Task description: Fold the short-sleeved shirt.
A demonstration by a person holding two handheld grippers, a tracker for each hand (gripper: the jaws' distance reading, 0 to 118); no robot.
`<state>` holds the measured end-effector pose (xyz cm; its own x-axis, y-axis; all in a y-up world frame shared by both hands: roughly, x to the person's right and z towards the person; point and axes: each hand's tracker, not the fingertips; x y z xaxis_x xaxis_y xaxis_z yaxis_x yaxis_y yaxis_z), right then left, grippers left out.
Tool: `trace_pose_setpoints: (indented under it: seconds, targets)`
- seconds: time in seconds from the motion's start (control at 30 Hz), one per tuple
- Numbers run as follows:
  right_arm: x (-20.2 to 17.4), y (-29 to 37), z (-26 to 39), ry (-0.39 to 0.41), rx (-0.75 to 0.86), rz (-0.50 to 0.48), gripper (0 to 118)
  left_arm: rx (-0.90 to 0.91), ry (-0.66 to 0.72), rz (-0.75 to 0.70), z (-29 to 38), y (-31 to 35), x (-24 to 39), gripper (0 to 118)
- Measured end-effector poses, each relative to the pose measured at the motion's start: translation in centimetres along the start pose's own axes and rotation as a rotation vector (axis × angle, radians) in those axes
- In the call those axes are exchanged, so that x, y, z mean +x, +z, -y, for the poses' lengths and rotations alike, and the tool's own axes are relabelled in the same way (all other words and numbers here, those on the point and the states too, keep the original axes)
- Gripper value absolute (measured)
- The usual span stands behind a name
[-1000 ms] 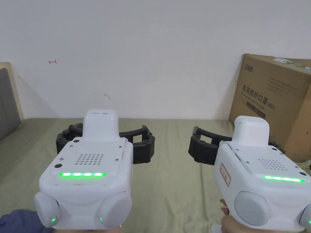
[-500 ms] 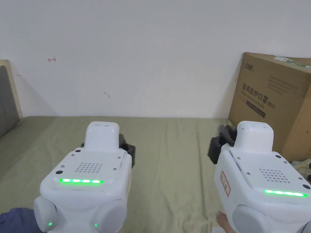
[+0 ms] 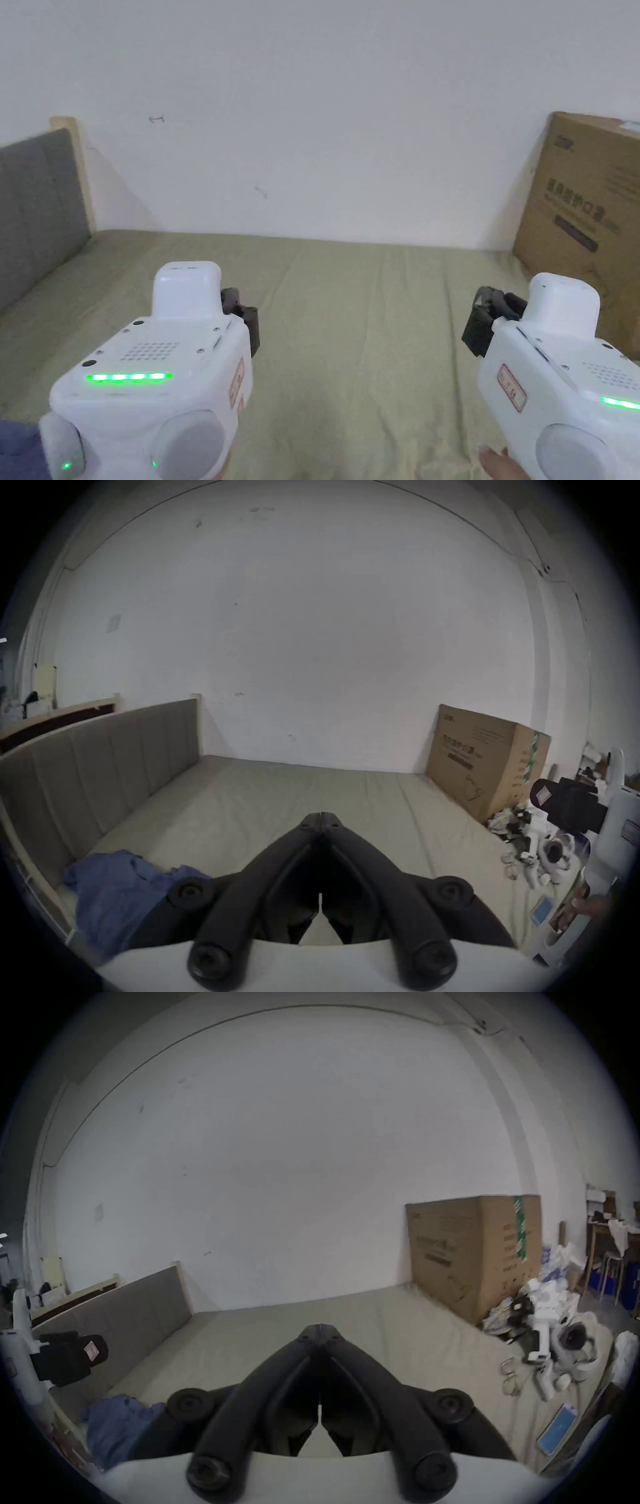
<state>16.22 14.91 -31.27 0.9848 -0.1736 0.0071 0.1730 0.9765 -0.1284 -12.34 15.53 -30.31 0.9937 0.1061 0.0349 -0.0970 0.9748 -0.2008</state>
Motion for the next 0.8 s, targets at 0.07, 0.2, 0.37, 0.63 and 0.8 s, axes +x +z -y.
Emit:
trace_pose_setpoints:
  seconds: [0.07, 0.2, 0.37, 0.63, 0.8]
  targets:
    - [-3.3, -0.9, 1.0, -0.016, -0.027, -0.077, 1, 0.057, -0.015, -0.116, -0.1, 2.2, -3.6, 0]
    - [-11.4, -1.7, 2.5, 0.02, -0.098, -0.295, 1, 0.135, -0.008, -0.399, 0.2, 8.2, -12.4, 0]
    - [-20.0, -1.1, 4.1, 0.046, -0.151, -0.501, 1, 0.121, 0.014, -0.617, 1.0, 13.3, -19.6, 0]
    - [-25.7, -1.1, 6.0, 0.135, -0.198, -0.608, 1, -0.039, 0.062, -0.511, 3.2, 9.9, -21.9, 0]
    - [-27.4, -3.9, 8.9, 0.201, -0.368, -0.632, 1, -0.609, 0.238, -0.331, 8.7, 0.1, -30.0, 0]
